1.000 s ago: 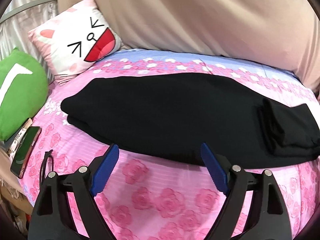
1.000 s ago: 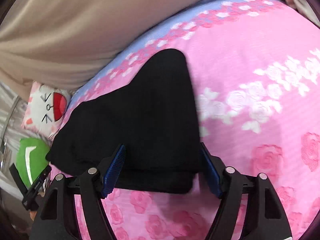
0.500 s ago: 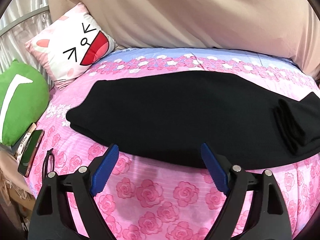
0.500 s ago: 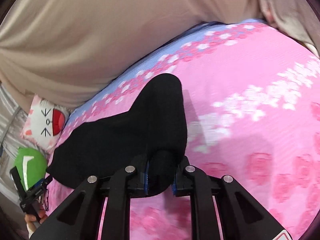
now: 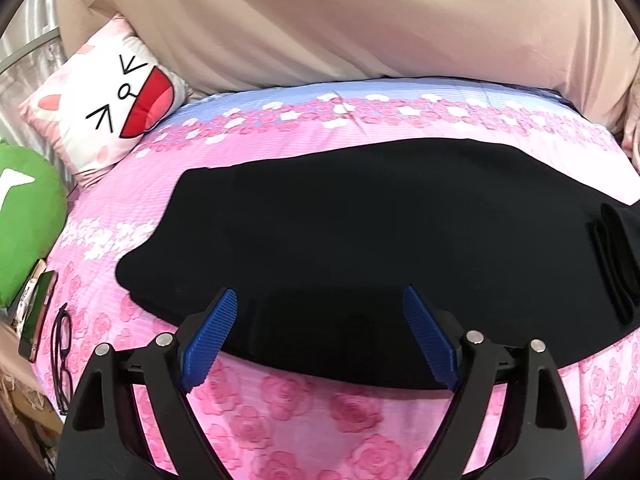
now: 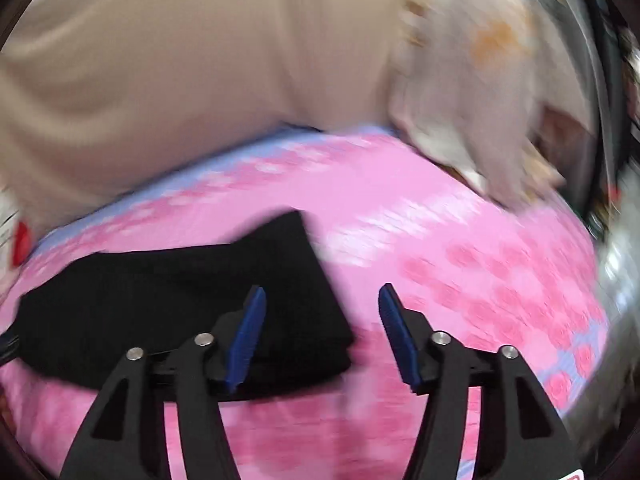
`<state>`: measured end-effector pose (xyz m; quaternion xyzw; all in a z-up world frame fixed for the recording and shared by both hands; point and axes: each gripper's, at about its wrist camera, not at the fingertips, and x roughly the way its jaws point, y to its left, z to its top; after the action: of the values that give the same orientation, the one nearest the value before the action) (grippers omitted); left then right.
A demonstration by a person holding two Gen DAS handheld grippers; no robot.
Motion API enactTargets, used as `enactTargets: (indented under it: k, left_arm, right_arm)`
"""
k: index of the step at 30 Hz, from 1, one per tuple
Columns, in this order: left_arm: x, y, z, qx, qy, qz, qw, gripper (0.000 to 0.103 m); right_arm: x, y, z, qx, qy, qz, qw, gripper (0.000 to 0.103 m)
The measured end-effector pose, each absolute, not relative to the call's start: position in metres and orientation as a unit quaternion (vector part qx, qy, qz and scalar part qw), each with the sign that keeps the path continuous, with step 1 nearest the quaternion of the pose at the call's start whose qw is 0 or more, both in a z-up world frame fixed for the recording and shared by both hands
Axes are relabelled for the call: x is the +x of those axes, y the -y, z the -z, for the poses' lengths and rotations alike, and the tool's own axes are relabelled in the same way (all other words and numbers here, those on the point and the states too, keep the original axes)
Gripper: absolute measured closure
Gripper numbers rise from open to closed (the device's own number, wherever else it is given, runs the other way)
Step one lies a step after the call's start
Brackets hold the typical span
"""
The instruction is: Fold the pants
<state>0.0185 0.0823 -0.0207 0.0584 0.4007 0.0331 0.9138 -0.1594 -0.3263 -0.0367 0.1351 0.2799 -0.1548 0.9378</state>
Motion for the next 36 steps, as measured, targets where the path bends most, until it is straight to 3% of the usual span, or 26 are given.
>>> enactTargets:
  k: [4,8,9,11,12,22,26,29,33,36]
  left_arm:
    - [0.016,-0.075,0.022,0.057,-0.400,-0.027,0.914,0.017]
    - [0.013,-0.077,0.021,0.049,-0.404,-0.020,0.913,0.014]
    - [0.012,-0.078,0.021,0.051,-0.404,-0.018,0.913,0.014]
    - [0.012,-0.082,0.021,0.050,-0.403,-0.019,0.914,0.014]
    - [0.012,-0.085,0.021,0.046,-0.404,-0.017,0.914,0.014]
    - [0.014,-0.121,0.016,0.011,-0.394,-0.033,0.918,0.014]
    - [0.013,-0.144,0.015,-0.015,-0.394,-0.039,0.918,0.014]
    - [0.010,-0.179,0.013,-0.076,-0.395,-0.041,0.914,0.011]
    - [0.020,-0.238,0.024,-0.213,-0.405,-0.044,0.888,0.011]
    - [0.036,-0.254,0.038,-0.261,-0.412,-0.047,0.872,0.011]
  right_arm:
    - [-0.110,0.234,0.046,0.076,-0.351,0.004,0.933,0.037]
    - [-0.080,0.177,0.070,0.006,-0.380,-0.017,0.925,0.040]
    - [-0.073,0.175,0.076,0.005,-0.387,-0.018,0.922,0.056]
    - [-0.066,0.180,0.086,0.011,-0.396,-0.006,0.918,0.072]
    - [-0.067,0.187,0.086,0.030,-0.391,-0.015,0.920,0.091]
    - [-0.044,0.147,0.017,0.091,-0.326,-0.089,0.937,0.091]
    - [-0.001,0.108,0.077,0.060,-0.414,-0.110,0.901,0.082]
    - [-0.020,0.108,0.065,0.067,-0.378,-0.108,0.917,0.064]
    - [-0.049,0.123,0.040,0.065,-0.350,-0.090,0.930,0.062]
    - [-0.059,0.139,0.039,0.069,-0.354,-0.069,0.930,0.054]
